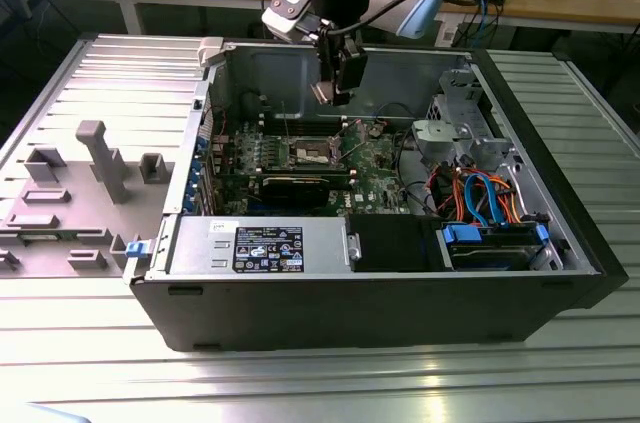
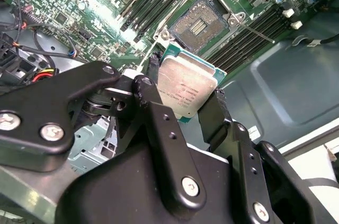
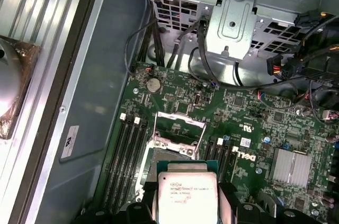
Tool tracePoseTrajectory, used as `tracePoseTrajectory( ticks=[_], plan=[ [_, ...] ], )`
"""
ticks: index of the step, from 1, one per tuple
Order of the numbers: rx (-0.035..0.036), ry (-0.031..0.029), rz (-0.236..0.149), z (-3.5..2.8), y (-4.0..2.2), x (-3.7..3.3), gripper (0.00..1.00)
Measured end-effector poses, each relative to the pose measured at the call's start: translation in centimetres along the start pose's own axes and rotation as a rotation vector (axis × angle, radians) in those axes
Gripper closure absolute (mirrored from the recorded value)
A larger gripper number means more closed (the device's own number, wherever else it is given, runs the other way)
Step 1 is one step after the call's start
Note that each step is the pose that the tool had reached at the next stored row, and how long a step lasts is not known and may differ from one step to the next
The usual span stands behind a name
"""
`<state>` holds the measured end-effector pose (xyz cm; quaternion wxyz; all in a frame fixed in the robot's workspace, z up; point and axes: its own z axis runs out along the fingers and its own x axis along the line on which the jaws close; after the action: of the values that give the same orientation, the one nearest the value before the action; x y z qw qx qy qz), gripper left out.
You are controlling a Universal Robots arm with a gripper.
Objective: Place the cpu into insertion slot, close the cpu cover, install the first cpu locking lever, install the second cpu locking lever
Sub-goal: 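Place the cpu into insertion slot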
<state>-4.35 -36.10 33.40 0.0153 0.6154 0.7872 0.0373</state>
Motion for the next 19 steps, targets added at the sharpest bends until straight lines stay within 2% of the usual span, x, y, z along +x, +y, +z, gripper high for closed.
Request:
tracePoseTrajectory(
  ticks=[1, 4, 6, 9, 11, 12, 14, 16, 19],
  plan=[
    [-0.0001, -0.0012, 0.013, 0.01, 0.0, 0.0, 0.46],
    [-0.0015, -0.0067, 0.085, 0.29, -0.02, -0.01, 0.46],
    [-0.0018, -0.0086, 0.11, 0.44, -0.03, -0.01, 0.46],
    [0.0012, -0.0131, 0.177, 0.88, -0.07, -0.02, 0.46],
    [0.0215, -0.0115, 0.199, 1.04, -0.08, -0.02, 0.46],
    [0.0283, -0.011, 0.208, 1.11, -0.08, -0.02, 0.46],
    [0.029, -0.0117, 0.223, 1.21, -0.09, -0.02, 0.46],
    [0.0277, -0.0148, 0.274, 1.44, -0.11, -0.02, 0.46],
    [0.0272, -0.0165, 0.3, 1.52, -0.11, -0.03, 0.46]
  ],
)
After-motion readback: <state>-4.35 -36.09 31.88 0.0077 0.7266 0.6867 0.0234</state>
